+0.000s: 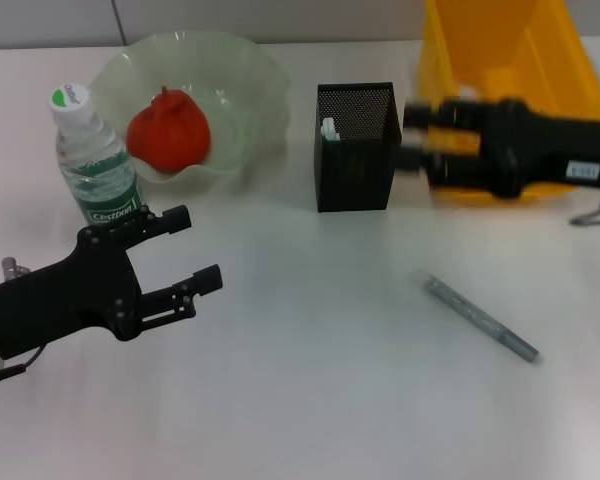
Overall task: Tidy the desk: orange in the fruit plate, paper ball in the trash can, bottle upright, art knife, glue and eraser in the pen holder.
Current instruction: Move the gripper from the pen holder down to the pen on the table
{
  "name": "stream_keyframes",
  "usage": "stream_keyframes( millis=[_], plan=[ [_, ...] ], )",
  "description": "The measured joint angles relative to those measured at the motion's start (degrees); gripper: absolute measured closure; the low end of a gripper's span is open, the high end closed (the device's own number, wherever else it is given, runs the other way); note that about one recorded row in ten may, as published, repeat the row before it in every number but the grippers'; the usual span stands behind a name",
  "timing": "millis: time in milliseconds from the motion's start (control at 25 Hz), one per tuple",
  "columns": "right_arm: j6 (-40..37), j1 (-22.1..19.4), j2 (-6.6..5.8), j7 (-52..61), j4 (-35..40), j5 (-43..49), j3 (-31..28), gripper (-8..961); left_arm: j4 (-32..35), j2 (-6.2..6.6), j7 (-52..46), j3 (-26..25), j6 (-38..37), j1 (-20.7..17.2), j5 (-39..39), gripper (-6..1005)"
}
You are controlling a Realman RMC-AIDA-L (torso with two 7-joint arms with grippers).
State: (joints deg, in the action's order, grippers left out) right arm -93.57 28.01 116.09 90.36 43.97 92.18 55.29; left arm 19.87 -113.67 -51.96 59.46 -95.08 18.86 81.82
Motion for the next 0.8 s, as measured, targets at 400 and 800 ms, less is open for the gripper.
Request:
stream_keyframes(
  millis=[400,800],
  plan=[
    [-4.1,4.7,0.52,22.8,18.4,32.3,0.5,267,0.1,0.03,0.0,-0.1,0.2,-0.1,0.8,197],
    [-7.8,14.0,2.86,32.4,21.6,53.3,3.6,270,0.1,0.03,0.0,-0.3,0.3,-0.2,0.9,197]
  ],
)
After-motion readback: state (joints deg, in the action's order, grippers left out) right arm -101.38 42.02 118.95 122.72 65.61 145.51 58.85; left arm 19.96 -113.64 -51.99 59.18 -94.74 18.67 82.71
